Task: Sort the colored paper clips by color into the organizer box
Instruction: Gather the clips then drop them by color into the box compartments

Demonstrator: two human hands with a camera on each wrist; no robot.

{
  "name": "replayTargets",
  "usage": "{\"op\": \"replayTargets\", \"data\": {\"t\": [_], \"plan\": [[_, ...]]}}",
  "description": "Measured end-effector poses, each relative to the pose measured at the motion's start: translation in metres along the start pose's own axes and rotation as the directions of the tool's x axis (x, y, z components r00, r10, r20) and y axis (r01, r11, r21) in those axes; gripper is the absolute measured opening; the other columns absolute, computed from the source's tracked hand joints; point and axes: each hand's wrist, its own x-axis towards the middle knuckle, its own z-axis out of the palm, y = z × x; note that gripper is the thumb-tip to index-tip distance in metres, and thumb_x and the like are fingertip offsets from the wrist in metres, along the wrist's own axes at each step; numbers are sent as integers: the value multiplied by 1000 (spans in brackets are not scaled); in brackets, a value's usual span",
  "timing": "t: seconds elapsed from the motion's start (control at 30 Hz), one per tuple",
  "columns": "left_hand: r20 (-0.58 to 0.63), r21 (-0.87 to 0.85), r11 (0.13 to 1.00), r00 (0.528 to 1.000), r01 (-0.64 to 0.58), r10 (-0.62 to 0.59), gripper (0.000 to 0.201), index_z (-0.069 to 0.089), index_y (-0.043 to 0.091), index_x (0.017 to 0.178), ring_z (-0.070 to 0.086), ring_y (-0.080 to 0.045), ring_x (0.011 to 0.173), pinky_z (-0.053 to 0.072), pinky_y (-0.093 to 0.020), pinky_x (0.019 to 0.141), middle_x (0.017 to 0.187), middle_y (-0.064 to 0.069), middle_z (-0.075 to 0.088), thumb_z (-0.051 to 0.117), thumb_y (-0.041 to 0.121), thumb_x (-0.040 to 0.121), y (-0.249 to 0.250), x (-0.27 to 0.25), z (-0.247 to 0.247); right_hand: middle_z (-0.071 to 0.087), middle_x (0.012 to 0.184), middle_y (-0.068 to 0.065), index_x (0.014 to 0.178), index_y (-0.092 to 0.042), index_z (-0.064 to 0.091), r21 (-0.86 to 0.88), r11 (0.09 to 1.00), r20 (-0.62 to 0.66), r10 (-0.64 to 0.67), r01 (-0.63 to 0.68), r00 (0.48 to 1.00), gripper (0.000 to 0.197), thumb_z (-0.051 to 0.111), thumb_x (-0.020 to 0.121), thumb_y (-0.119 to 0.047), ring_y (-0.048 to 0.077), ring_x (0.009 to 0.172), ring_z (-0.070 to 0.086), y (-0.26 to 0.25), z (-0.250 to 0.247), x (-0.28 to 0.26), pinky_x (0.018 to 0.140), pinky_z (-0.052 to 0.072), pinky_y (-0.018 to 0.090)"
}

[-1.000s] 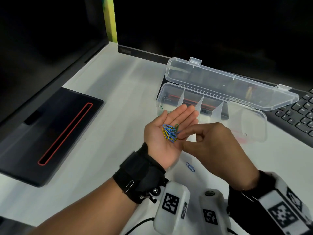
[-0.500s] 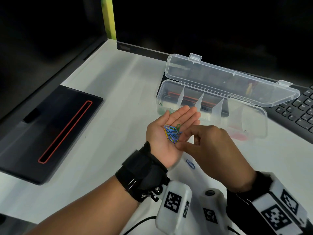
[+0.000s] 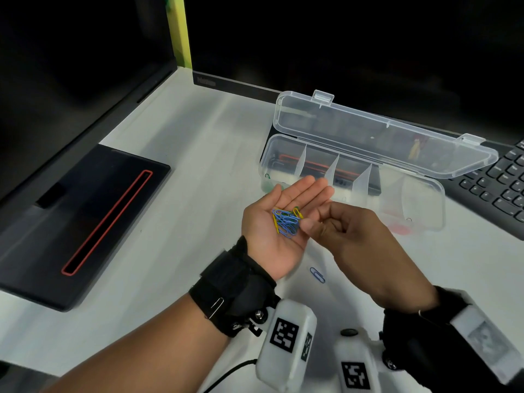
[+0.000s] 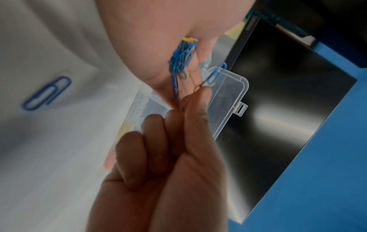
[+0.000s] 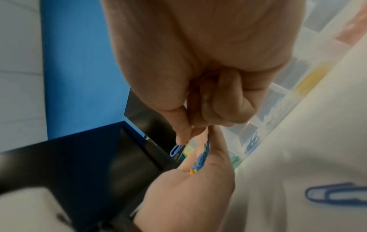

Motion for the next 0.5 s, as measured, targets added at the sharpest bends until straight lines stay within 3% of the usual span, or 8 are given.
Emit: {"op": "replayTargets", "data": {"t": [0.27,0.33,0.37,0.43,0.5], "plan": [[-5,2,1000,1000,10,-10,44,63,-4,109,71,-30,91,57,-36,82,105,-20,71,31,25,100,-2,1,-1,29,38,-11,72,-6,65,-13,999,-73,-31,30,997,17,71,85,-16,6,37,21,-4,1,2,38,21,14],[-7,12,1000,1000,15,-15,44,63,-3,110,72,-29,91,60,-35,76,107,-19,71,31,25,100,-2,1,-2,35,45,-10,73,-4,62,86,996,-56,-4,9,998,20,64,90,-14,5,39,24,-5,-1,2,40,23,12],[-7,14,1000,1000,16,-16,44,63,-3,110,72,-28,90,60,-33,71,107,-19,71,32,25,100,-1,2,-2,35,49,-7,72,-5,57,220,975,-29,40,-32,999,21,61,91,-13,6,40,24,-7,-2,2,39,22,15],[0,21,1000,1000,16,-16,43,63,-2,110,72,-26,88,58,-29,65,106,-18,71,32,26,100,0,1,-2,26,58,-1,68,-14,44,555,817,70,141,-156,988,18,55,82,-15,12,47,13,-10,-5,3,40,11,22],[4,20,1000,1000,15,-15,43,64,-2,109,73,-26,88,58,-29,65,104,-18,72,33,26,100,0,1,-2,26,57,1,62,-18,34,737,643,143,153,-208,978,13,45,69,-18,14,50,8,-13,-8,4,43,5,23]]}}
